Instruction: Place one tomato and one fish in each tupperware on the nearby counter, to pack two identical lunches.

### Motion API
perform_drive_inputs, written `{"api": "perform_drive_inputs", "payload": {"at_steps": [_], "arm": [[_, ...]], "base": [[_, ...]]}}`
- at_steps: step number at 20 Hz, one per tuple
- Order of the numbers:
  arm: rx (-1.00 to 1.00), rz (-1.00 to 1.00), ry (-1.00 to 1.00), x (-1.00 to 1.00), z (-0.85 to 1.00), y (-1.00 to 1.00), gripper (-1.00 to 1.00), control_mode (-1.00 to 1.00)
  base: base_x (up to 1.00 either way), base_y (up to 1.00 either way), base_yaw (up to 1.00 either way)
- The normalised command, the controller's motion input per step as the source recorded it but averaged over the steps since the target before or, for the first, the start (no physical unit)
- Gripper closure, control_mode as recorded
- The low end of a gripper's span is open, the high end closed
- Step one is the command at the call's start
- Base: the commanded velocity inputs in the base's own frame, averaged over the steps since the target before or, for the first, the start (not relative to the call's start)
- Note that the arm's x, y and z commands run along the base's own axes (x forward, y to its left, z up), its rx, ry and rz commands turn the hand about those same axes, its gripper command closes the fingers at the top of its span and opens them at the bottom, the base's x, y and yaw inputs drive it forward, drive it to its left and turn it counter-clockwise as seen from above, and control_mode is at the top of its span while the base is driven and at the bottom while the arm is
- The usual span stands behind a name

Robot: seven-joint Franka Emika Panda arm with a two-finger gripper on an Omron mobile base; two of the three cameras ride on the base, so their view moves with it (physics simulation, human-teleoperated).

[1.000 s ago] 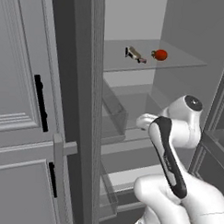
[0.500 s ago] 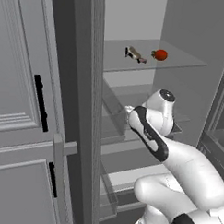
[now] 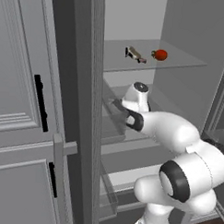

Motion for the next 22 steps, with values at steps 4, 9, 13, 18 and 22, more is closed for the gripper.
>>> {"api": "perform_drive_inputs", "payload": {"at_steps": [4,9,13,18,22], "arm": [[0.0,-0.06,0.09,0.65,-0.25,0.04,-1.0,-1.0],[0.0,-0.04,0.07,0.71,-0.26,0.01,-1.0,-1.0],[-0.02,-0.06,0.04,0.7,-0.32,0.05,-1.0,-1.0],[-0.03,-0.07,0.04,0.66,-0.36,0.05,-1.0,-1.0],[-0.06,-0.13,0.05,0.27,-0.57,0.03,1.0,-1.0]], "base": [[0.0,0.0,0.0],[0.0,0.0,0.0],[0.0,0.0,0.0],[0.0,0.0,0.0],[0.0,0.0,0.0]]}}
